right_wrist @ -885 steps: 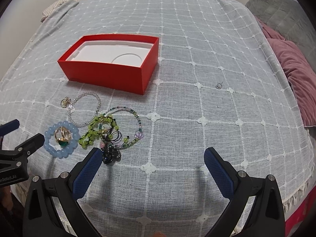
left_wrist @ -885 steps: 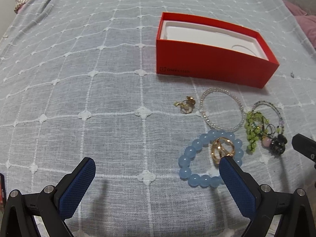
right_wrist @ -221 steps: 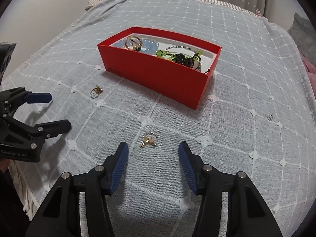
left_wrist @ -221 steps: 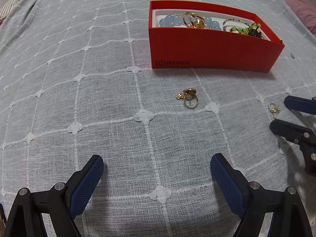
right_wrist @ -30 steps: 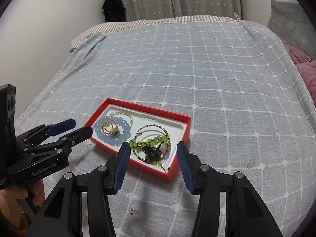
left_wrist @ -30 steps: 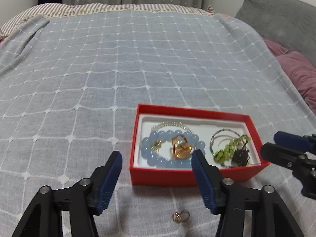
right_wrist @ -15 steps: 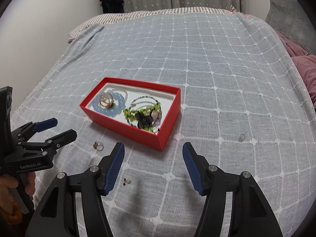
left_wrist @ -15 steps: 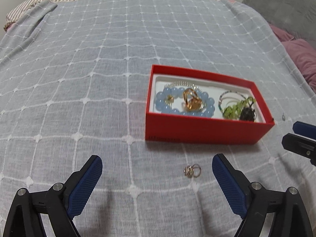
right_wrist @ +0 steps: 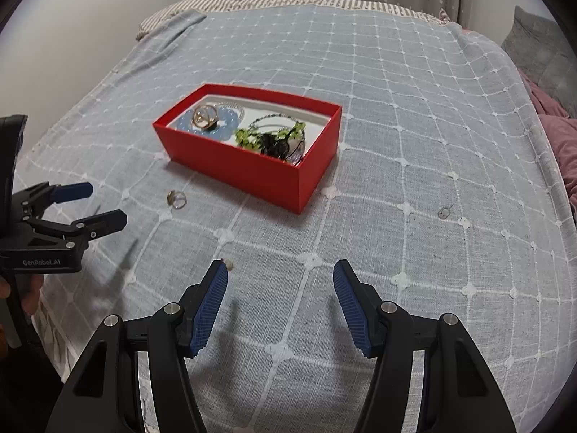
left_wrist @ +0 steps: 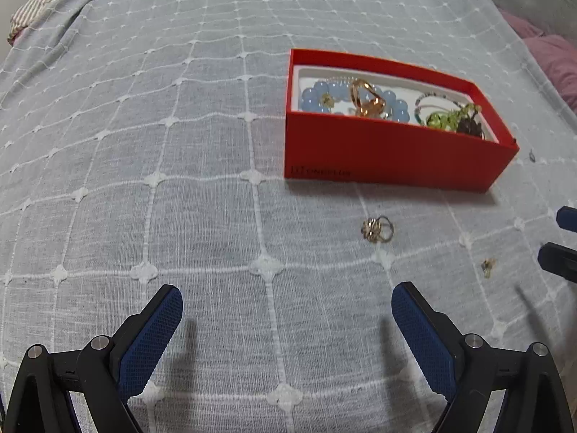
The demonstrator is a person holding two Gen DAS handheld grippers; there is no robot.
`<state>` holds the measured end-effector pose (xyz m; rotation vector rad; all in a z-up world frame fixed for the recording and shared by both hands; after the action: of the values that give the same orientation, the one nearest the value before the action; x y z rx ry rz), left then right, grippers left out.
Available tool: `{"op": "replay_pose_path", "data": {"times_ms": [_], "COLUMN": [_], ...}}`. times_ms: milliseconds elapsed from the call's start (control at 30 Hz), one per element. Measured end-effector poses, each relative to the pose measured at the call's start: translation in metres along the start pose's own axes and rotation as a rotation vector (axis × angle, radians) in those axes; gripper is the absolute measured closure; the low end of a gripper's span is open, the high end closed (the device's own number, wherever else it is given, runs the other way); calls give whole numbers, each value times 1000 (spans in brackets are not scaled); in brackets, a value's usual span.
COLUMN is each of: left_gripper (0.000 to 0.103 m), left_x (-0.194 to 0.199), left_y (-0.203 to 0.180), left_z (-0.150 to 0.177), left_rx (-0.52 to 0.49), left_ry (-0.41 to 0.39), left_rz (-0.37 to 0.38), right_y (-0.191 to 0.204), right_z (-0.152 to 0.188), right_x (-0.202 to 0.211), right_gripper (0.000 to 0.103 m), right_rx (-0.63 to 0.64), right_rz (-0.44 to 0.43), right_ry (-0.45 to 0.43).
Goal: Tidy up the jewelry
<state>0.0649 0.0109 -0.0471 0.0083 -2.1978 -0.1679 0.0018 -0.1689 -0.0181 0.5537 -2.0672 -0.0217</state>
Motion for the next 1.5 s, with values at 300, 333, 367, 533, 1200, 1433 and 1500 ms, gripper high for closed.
{"op": "replay_pose_path", "data": {"times_ms": [300, 333, 367, 533, 1200, 1433, 1500], "left_gripper": [6, 6, 6, 6, 6, 7, 7], "left_x": [0, 0, 0, -5, -8, -9, -8], "left_y": [-7, -8, -8, -10, -20, -22, -24], "left_z": [10, 11, 11, 16, 18, 19, 19], "left_rx": [-36, -41, -44, -59, -77, -74, -80], "left_ry": [18, 19, 21, 45, 65, 61, 57], "left_rz": [-4, -5, -6, -20, -5, 12, 16], "right_y": [14, 15, 17, 22, 34, 35, 35], "right_z": [15, 18, 20, 25, 6, 4, 3], "right_x": [-12, -16, -19, -29, -51, -53, -54], "right_gripper": [39, 39, 39, 39, 66, 87, 93], "right_rx": [44, 56, 67, 101, 156, 158, 158], "right_rz": [0, 8, 16, 30, -23, -50, -51], "right_ry": [45, 54, 62, 70, 18, 14, 15]}}
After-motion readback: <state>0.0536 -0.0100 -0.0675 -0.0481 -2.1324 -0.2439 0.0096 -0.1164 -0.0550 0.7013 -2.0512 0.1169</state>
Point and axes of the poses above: each gripper's, at about its wrist camera, not at the fingertips, and x roughly against the way its jaws point, y to its left, z to its underside, the point moved 3 cm from there along -x, roughly the way its jaws point, and after that the axes turned 11 degrees about -z, right-handed, at the moved point
